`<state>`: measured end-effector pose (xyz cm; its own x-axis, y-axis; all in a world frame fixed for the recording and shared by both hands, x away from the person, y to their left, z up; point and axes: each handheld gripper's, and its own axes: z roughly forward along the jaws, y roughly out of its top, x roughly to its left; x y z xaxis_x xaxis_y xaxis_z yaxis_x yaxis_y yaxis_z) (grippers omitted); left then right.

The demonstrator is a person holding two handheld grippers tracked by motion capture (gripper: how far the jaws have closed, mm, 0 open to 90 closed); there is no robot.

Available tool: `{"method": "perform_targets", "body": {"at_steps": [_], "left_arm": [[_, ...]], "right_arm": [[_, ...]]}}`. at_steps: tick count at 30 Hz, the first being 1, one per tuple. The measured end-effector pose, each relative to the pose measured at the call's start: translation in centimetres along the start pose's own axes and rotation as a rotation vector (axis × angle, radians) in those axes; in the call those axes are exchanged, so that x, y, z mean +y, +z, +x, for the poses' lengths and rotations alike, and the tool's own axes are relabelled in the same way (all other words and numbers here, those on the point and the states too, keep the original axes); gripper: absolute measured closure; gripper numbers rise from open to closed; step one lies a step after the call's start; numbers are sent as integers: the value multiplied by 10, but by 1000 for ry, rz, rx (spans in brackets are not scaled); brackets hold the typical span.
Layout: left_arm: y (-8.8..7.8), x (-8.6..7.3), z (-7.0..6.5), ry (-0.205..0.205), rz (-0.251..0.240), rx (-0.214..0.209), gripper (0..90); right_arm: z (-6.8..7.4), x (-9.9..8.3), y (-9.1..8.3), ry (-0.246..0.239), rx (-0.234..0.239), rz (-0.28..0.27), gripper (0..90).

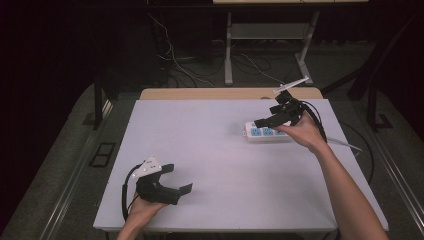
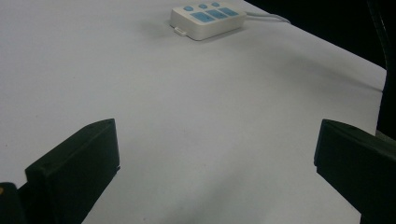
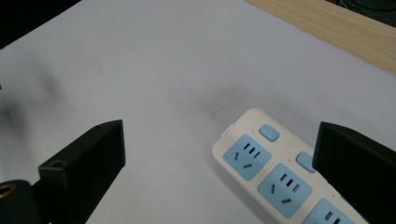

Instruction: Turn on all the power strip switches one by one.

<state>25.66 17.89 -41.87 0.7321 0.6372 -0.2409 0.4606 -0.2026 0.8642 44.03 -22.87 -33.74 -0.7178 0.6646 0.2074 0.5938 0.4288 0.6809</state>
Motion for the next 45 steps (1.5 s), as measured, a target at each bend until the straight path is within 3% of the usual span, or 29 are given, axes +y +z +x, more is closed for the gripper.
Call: {"method": "perform_targets", "body": {"at_steps": [12,13,16,17,19,25,26,27,33,35,40,45], "left_arm": [[0,0,1,6,5,-3,0],[0,0,1,7,5,-3,0],[0,0,1,8,4,-3,0],[0,0,1,6,3,-3,0],[0,0,1,5,3,-3,0],[0,0,1,3,4,-1,0],[0,0,1,4,5,0,0],[0,0,1,5,6,0,0],[0,0,2,6,8,-1,0],[0,0,2,6,9,0,0],[0,0,2,5,9,-2,0],[1,0,2,8,11,-5,0]], "right_arm": [[-3,15,22,-16,-13,41,24],[-4,18,24,-28,-8,45,136],[-5,20,25,-31,-23,37,176],[-8,21,27,-32,-30,38,264],[-12,21,28,-18,-51,35,344],[-22,17,36,6,-81,42,535],[-22,17,36,6,-81,42,535],[-25,16,38,13,-88,39,607],[-31,14,44,18,-84,52,736],[-34,12,47,24,-77,50,830],[-37,11,52,18,-83,62,897],[-41,7,61,33,-69,76,897]]}}
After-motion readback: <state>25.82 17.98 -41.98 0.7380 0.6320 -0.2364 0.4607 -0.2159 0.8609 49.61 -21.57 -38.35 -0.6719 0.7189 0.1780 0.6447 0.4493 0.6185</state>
